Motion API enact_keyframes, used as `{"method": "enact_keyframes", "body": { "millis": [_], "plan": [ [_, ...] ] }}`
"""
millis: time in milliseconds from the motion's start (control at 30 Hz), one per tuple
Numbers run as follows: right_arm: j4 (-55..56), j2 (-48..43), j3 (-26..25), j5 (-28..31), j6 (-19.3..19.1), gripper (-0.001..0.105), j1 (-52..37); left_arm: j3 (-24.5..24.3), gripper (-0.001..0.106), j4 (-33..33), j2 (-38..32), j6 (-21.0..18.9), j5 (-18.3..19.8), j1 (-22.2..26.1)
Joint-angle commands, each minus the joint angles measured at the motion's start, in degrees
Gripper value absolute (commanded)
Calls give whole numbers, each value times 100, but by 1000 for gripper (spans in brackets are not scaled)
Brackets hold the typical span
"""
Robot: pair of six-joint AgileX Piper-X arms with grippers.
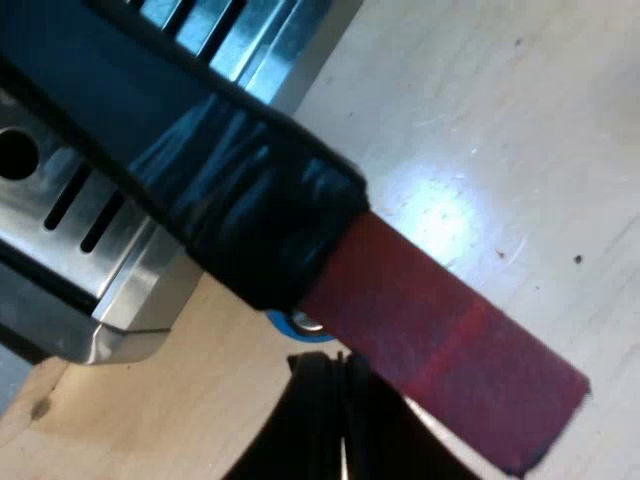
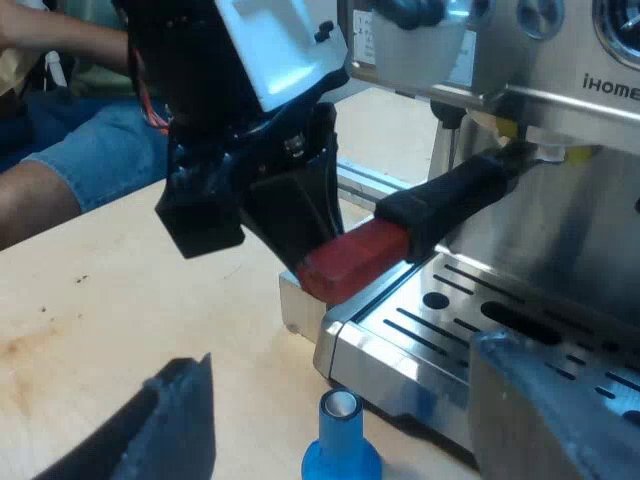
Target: Put the handle in the coffee machine
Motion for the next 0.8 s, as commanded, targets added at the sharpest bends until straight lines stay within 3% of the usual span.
{"method": "enact_keyframes", "body": {
  "millis": [33, 300, 567, 667, 800],
  "plan": [
    [-13, -48, -46, 93, 3, 57, 6, -213, 0, -298, 4, 127, 1771, -240],
    [-13, -48, -46, 91, 3, 57, 6, -232, 0, -433, 4, 468, 2182, -240],
    [-13, -48, -46, 110, 3, 57, 6, -232, 0, -716, 4, 600, 2214, -240],
    [-13, -48, -46, 110, 3, 57, 6, -232, 0, -588, 4, 659, 2032, -240],
    [-13, -48, -46, 110, 3, 57, 6, -232, 0, -126, 4, 1055, 1389, -217]
  ]
}}
